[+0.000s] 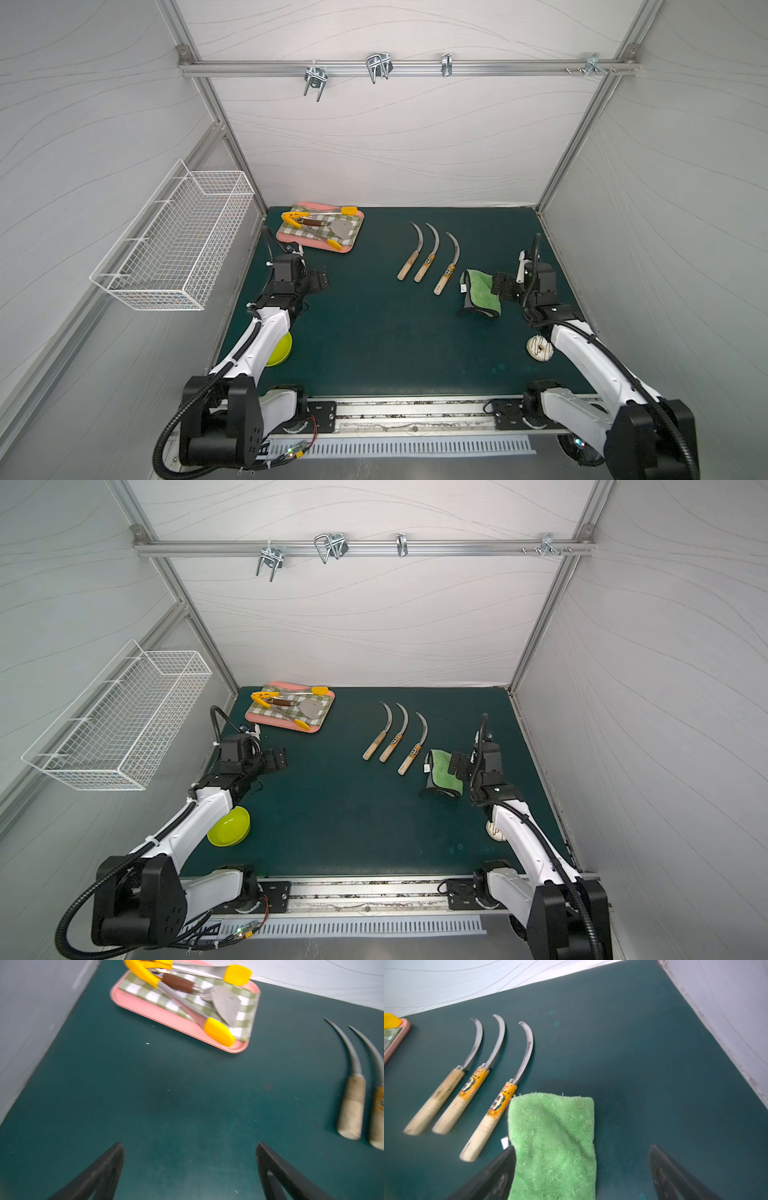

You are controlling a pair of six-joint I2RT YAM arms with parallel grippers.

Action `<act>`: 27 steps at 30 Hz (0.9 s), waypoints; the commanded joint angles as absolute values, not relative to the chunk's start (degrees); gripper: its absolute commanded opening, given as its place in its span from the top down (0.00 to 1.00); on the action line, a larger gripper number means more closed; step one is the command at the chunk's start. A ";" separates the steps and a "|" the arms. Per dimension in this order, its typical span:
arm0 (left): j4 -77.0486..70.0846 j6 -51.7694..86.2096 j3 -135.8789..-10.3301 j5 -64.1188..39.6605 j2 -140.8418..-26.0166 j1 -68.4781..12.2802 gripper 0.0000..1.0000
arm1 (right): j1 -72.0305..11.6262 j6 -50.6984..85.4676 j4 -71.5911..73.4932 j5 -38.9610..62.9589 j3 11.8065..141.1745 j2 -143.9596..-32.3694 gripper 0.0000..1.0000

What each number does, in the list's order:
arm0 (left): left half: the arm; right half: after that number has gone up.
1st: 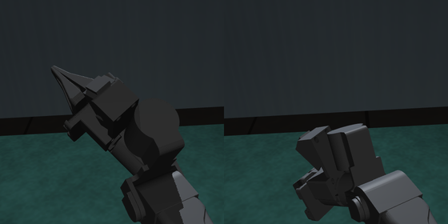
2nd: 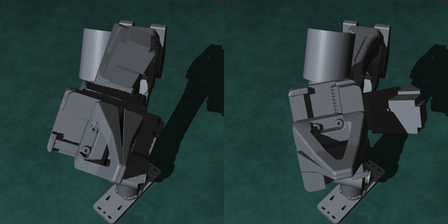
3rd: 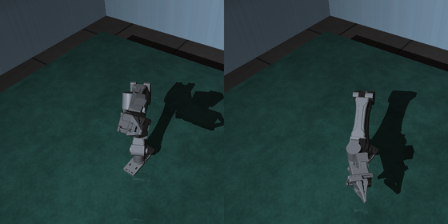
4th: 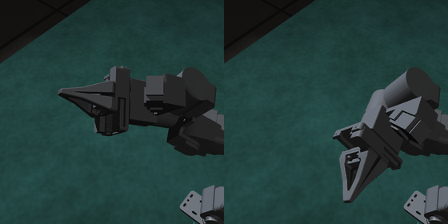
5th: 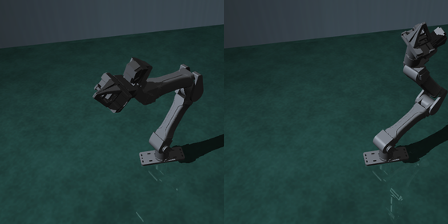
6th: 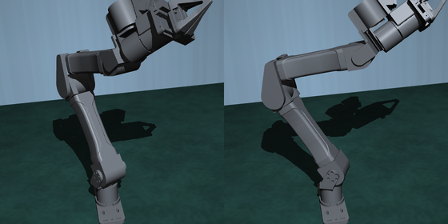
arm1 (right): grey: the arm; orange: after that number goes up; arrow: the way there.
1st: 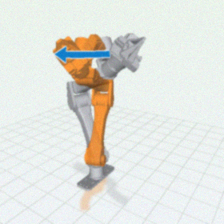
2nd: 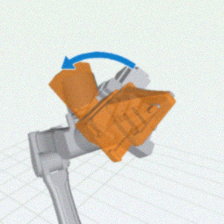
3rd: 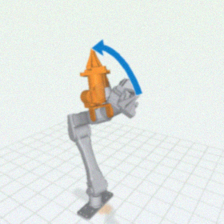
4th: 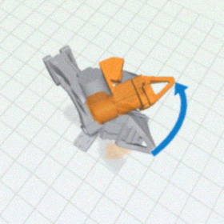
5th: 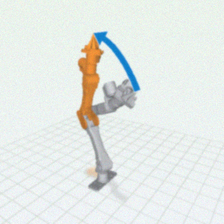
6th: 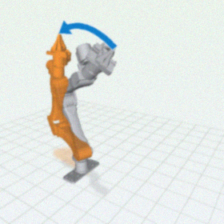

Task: Wipe small sickles with rags
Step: Reset both arms

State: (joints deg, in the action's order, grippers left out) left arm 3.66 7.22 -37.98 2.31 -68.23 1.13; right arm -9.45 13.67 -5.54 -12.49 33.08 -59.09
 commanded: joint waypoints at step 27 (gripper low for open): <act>-41.47 5.03 -25.24 -0.91 -84.30 6.06 0.00 | -9.05 1.69 34.70 -20.61 29.91 -85.71 0.01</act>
